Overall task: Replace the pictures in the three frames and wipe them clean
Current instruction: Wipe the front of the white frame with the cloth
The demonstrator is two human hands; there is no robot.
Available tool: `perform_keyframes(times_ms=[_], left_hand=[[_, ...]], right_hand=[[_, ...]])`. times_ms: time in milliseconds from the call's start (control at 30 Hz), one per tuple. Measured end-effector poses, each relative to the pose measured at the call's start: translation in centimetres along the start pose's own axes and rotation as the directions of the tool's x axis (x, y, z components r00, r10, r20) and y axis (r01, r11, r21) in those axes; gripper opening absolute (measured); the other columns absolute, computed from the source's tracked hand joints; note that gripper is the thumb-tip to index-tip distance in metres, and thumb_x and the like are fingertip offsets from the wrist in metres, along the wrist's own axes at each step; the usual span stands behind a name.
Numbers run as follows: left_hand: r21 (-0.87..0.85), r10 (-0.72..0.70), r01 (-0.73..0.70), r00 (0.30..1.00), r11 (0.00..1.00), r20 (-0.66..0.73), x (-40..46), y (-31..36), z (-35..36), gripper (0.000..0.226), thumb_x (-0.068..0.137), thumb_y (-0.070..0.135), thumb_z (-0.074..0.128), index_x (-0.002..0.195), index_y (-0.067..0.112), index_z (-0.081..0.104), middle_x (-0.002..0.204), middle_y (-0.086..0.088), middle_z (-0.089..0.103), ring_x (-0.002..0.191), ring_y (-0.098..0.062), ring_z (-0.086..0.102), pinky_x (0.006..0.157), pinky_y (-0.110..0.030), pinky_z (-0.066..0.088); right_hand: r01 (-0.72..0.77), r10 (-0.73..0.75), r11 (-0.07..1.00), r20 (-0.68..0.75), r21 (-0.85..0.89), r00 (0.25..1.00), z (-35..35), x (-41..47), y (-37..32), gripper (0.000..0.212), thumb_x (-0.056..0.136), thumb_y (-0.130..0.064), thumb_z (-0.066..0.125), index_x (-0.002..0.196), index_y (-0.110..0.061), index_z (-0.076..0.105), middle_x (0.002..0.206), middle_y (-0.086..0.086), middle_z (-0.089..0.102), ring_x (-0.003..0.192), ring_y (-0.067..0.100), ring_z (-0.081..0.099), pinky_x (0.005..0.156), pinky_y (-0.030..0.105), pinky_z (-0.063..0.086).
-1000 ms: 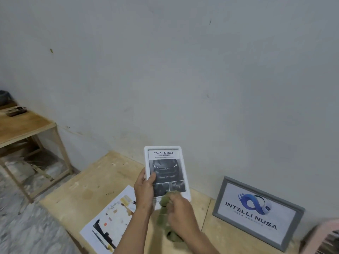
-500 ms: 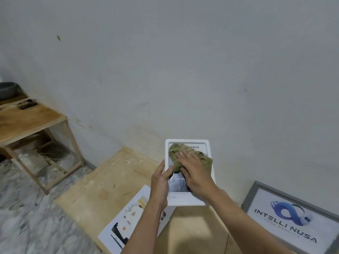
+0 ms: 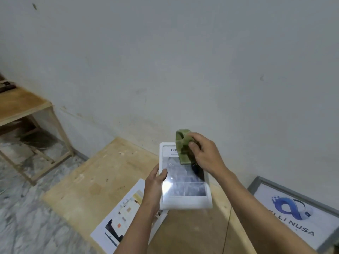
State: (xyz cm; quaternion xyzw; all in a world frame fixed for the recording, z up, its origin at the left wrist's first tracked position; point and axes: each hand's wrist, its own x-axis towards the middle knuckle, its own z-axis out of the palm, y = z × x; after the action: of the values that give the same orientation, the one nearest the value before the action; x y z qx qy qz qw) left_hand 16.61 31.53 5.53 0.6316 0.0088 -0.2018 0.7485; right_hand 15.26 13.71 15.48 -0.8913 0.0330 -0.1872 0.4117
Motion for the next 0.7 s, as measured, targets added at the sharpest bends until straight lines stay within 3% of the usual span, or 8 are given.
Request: perform_keyframes(times_ms=[133, 233, 300, 400, 467, 533, 600, 700], left_hand=[[-0.061, 0.056, -0.056, 0.998, 0.997, -0.013, 1.6, 1.1, 0.4, 0.029, 0.097, 0.021, 0.059, 0.122, 0.030, 0.070, 0.114, 0.006, 0.076, 0.105, -0.012, 0.071, 0.085, -0.026, 0.056], [-0.141, 0.029, -0.036, 0.998, 0.989, -0.058, 2.3, 1.5, -0.3, 0.029, 0.098, 0.012, 0.057, 0.122, 0.025, 0.069, 0.114, 0.000, 0.076, 0.098, -0.012, 0.073, 0.080, -0.027, 0.056], [-0.140, 0.002, -0.015, 0.996, 0.990, -0.091, 2.7, 1.1, -0.8, 0.030, 0.098, 0.013, 0.057, 0.123, 0.024, 0.069, 0.114, -0.004, 0.076, 0.099, -0.021, 0.074, 0.087, -0.038, 0.057], [-0.101, -0.028, 0.018, 0.995, 0.995, -0.098, 3.2, 0.4, -0.4, 0.030, 0.098, 0.012, 0.056, 0.122, 0.023, 0.070, 0.106, -0.005, 0.078, 0.095, -0.026, 0.075, 0.084, -0.043, 0.060], [-0.078, -0.052, 0.047, 0.997, 0.996, -0.061, 3.3, 0.2, 0.3, 0.030, 0.098, 0.012, 0.056, 0.121, 0.024, 0.071, 0.107, -0.006, 0.078, 0.097, -0.027, 0.075, 0.086, -0.046, 0.060], [-0.066, -0.064, 0.062, 0.998, 0.996, -0.025, 3.3, -0.1, 1.1, 0.029, 0.098, 0.013, 0.056, 0.121, 0.024, 0.071, 0.110, -0.004, 0.077, 0.101, -0.025, 0.074, 0.088, -0.043, 0.059], [-0.050, -0.060, 0.059, 0.998, 0.997, -0.010, 3.4, -0.2, 2.0, 0.029, 0.099, 0.015, 0.055, 0.123, 0.024, 0.070, 0.113, 0.000, 0.076, 0.103, -0.019, 0.073, 0.086, -0.037, 0.058], [-0.063, -0.072, 0.070, 0.997, 0.996, -0.018, 4.3, 0.0, 2.9, 0.027, 0.099, 0.017, 0.056, 0.120, 0.025, 0.071, 0.110, -0.002, 0.077, 0.103, -0.025, 0.073, 0.088, -0.043, 0.059]], right_hand=[[0.207, -0.124, 0.902, 0.231, -0.378, 0.965, 4.6, -0.5, 2.0, 0.020, 0.087, -0.021, 0.056, 0.100, -0.033, 0.063, 0.120, -0.014, 0.062, 0.119, 0.016, 0.049, 0.103, 0.047, 0.037], [0.164, -0.119, 0.979, 0.320, -0.120, 0.940, 6.9, -4.6, 2.5, 0.017, 0.090, -0.015, 0.055, 0.094, -0.028, 0.065, 0.113, -0.014, 0.065, 0.120, 0.009, 0.049, 0.105, 0.039, 0.035], [-0.016, -0.008, 0.999, 0.425, 0.052, 0.905, 7.1, -6.9, 2.4, 0.017, 0.092, -0.015, 0.052, 0.089, -0.028, 0.064, 0.094, -0.016, 0.065, 0.099, 0.005, 0.057, 0.088, 0.030, 0.044], [-0.348, 0.176, 0.902, 0.520, 0.254, 0.836, 5.3, -7.4, 2.7, 0.014, 0.097, -0.021, 0.051, 0.100, -0.021, 0.065, 0.085, -0.008, 0.064, 0.075, 0.001, 0.061, 0.068, 0.020, 0.048], [-0.388, 0.232, 0.828, 0.382, 0.406, 0.895, 3.8, -5.9, 3.3, 0.016, 0.097, -0.020, 0.052, 0.104, -0.022, 0.065, 0.093, 0.001, 0.068, 0.084, 0.010, 0.066, 0.074, 0.025, 0.052], [-0.254, 0.249, 0.938, 0.052, 0.237, 0.967, 2.4, -3.3, 4.0, 0.020, 0.098, -0.018, 0.051, 0.112, -0.025, 0.064, 0.109, -0.003, 0.068, 0.099, 0.008, 0.063, 0.087, 0.031, 0.048], [-0.171, 0.124, 0.956, -0.196, -0.240, 0.973, 1.7, -1.5, 4.8, 0.033, 0.100, -0.030, 0.047, 0.132, -0.027, 0.053, 0.133, -0.005, 0.057, 0.121, 0.012, 0.050, 0.103, 0.035, 0.036], [-0.155, 0.154, 0.842, -0.046, -0.516, 0.987, 3.3, -2.1, 6.6, 0.060, 0.093, -0.062, 0.033, 0.144, -0.031, 0.040, 0.157, 0.002, 0.029, 0.144, 0.026, 0.025, 0.114, 0.047, 0.019]])
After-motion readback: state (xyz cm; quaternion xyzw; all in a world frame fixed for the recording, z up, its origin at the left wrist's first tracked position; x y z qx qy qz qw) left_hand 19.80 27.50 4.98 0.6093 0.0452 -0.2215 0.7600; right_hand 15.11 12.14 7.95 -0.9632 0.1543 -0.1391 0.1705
